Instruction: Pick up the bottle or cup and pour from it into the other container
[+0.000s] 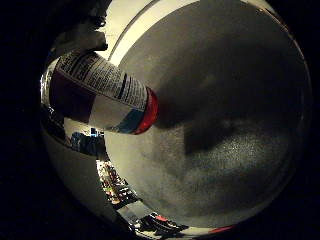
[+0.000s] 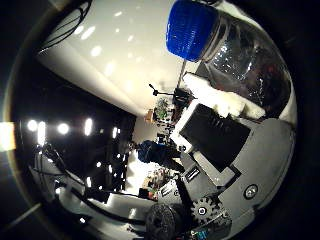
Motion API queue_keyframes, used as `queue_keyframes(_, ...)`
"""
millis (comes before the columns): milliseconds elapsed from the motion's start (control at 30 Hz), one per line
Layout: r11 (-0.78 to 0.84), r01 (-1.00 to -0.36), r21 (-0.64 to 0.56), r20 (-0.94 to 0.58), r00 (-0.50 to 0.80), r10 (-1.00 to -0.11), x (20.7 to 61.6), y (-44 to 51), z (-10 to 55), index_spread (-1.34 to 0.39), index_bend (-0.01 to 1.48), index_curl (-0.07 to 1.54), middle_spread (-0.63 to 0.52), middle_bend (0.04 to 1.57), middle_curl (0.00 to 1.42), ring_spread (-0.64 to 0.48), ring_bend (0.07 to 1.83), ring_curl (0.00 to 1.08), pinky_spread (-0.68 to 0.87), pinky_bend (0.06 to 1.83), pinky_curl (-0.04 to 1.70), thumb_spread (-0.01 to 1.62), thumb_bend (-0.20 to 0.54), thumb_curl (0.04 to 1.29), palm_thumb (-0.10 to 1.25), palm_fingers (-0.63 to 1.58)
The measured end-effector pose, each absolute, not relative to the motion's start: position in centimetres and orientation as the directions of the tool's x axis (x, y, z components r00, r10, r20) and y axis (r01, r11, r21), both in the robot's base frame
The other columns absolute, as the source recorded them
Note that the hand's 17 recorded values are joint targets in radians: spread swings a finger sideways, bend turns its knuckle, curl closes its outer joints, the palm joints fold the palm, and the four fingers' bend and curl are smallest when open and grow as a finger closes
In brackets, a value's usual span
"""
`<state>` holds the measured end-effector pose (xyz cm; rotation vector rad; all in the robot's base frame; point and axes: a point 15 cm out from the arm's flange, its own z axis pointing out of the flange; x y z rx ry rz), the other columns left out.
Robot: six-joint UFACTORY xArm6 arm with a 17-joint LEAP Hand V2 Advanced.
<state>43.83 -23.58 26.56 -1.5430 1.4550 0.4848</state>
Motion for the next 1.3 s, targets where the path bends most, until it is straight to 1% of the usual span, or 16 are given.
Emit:
queue_keyframes(200, 0.045, -0.924, -0.38, -0.729, 0.269, -0.629, 44.1, -20.8, 31.5, -0.16, 1.19, 0.76, -0.08, 1.38, 0.7, -0.17, 1.46, 0.63, -0.18, 1.47, 0.58, 0.42, -0.019, 0.87, 1.09, 1.13)
queue_keyframes(367, -0.008, -0.93, -0.367, -0.677, 0.273, -0.684, 43.5, -18.3, 35.2, -0.17, 1.2, 0.76, -0.08, 1.38, 0.7, -0.17, 1.46, 0.64, -0.17, 1.45, 0.65, 0.41, -0.02, 0.9, 1.08, 1.13)
queue_keyframes(567, -0.089, -0.934, -0.345, -0.611, 0.296, -0.735, 43.5, -13.1, 39.0, -0.17, 1.21, 0.75, -0.08, 1.38, 0.7, -0.17, 1.46, 0.65, -0.18, 1.4, 0.72, 0.39, -0.019, 0.93, 1.08, 1.13)
queue_keyframes(733, -0.141, -0.942, -0.304, -0.501, 0.284, -0.817, 44.3, -9.3, 40.9, -0.17, 1.21, 0.75, -0.08, 1.38, 0.7, -0.17, 1.45, 0.65, -0.18, 1.37, 0.78, 0.39, -0.02, 0.95, 1.08, 1.13)
queue_keyframes(1033, -0.21, -0.95, -0.233, -0.307, 0.277, -0.91, 46.4, -2.2, 41.4, -0.17, 1.2, 0.75, -0.08, 1.38, 0.7, -0.17, 1.45, 0.65, -0.2, 1.31, 0.86, 0.38, -0.02, 0.96, 1.08, 1.14)
queue_keyframes(1167, -0.257, -0.949, -0.184, -0.222, 0.295, -0.929, 46.6, 1.1, 40.9, -0.17, 1.2, 0.75, -0.08, 1.37, 0.7, -0.17, 1.45, 0.66, -0.21, 1.29, 0.89, 0.38, -0.02, 0.97, 1.07, 1.14)
queue_keyframes(1300, -0.326, -0.936, -0.135, -0.081, 0.338, -0.938, 46.8, 4.3, 40.1, -0.17, 1.19, 0.75, -0.08, 1.37, 0.7, -0.17, 1.45, 0.66, -0.22, 1.27, 0.92, 0.37, -0.02, 0.97, 1.07, 1.14)
